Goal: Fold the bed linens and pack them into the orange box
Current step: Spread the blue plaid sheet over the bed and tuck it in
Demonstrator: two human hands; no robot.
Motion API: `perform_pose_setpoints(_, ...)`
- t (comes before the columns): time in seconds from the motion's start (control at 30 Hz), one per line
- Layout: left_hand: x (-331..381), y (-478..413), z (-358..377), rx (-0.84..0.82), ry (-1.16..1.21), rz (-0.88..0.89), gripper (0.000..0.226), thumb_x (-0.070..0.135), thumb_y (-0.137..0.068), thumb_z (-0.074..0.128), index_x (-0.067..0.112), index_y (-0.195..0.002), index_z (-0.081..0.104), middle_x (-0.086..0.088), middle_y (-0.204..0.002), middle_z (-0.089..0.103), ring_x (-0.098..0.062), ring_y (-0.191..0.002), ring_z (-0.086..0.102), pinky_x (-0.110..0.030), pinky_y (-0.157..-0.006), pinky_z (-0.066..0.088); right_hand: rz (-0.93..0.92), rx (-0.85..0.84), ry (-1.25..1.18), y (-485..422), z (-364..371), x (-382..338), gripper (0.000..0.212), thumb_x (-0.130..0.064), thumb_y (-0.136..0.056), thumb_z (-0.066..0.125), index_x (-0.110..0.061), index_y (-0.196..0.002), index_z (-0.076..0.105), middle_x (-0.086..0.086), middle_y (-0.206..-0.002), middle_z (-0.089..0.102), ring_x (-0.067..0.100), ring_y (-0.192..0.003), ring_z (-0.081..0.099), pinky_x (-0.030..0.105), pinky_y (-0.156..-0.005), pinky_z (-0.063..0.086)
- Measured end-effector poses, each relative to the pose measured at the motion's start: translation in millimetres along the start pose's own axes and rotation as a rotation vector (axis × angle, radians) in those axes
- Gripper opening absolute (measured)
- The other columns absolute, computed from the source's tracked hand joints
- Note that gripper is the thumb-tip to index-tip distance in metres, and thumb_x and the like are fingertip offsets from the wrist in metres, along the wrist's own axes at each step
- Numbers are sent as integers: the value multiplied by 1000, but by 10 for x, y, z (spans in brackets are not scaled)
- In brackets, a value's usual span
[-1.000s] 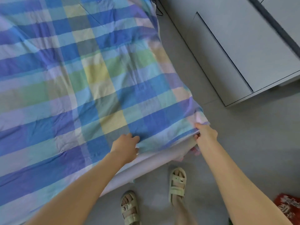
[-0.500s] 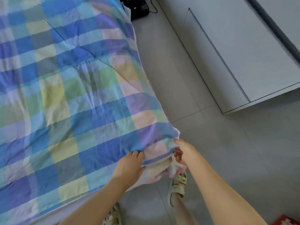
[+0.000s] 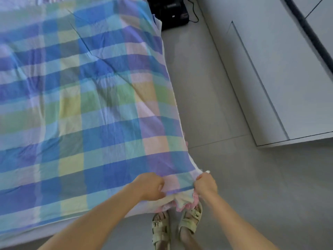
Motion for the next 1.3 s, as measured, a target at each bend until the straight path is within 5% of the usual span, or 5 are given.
perform_pose_setpoints(0.17, -413, -100, -604, 449, 183, -245, 34, 29, -95, 41, 20, -125, 52, -7, -131, 45, -28, -118, 44, -36, -86, 44, -231, 143, 231, 41, -586, -766, 24, -23, -92, 48, -13, -112, 57, 8, -116, 61, 28, -106, 59, 29, -77, 43)
perform_pose_setpoints(0.3, -711, -223, -743, 286, 271, -322, 49, 36, -96, 42, 25, -143, 35, -4, -151, 25, -30, -134, 30, -34, -106, 33, -382, 132, 146, 185, -998, -1450, 9, -24, -92, 51, -18, -89, 58, 4, -104, 66, 26, -98, 60, 27, -70, 41)
perform_pose_setpoints(0.57, -851, -460, -1068, 246, 528, -496, 35, 20, -93, 41, 19, -125, 54, -3, -132, 54, -23, -120, 52, -29, -94, 44, -597, 122, -21, -9, -1893, -2405, 30, -25, -94, 46, -3, -76, 58, 14, -81, 68, 32, -77, 63, 35, -67, 50)
perform_pose_setpoints(0.97, -897, -1010, -2619, 627, 785, -810, 48, 8, -94, 39, 14, -141, 38, -10, -142, 44, -30, -123, 48, -33, -97, 40, -585, -102, -323, -914, -3385, -3138, 30, -13, -96, 46, -6, -70, 60, 8, -61, 62, 19, -54, 54, 30, -57, 49)
perform_pose_setpoints(1.3, -1532, -1497, -3552, 822, 877, -813, 49, 13, -95, 40, 17, -143, 36, -6, -148, 38, -33, -134, 34, -42, -105, 36, -442, -304, -385, -1614, -3032, -4459, 25, -26, -96, 53, -6, -83, 60, 10, -75, 65, 20, -67, 61, 31, -70, 55)
Point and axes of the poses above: each hand's wrist, its own y-axis away from the middle knuckle, its own z-axis out of the palm, x = y × z, the point moved 4 cm from there along -y, towards the middle knuckle
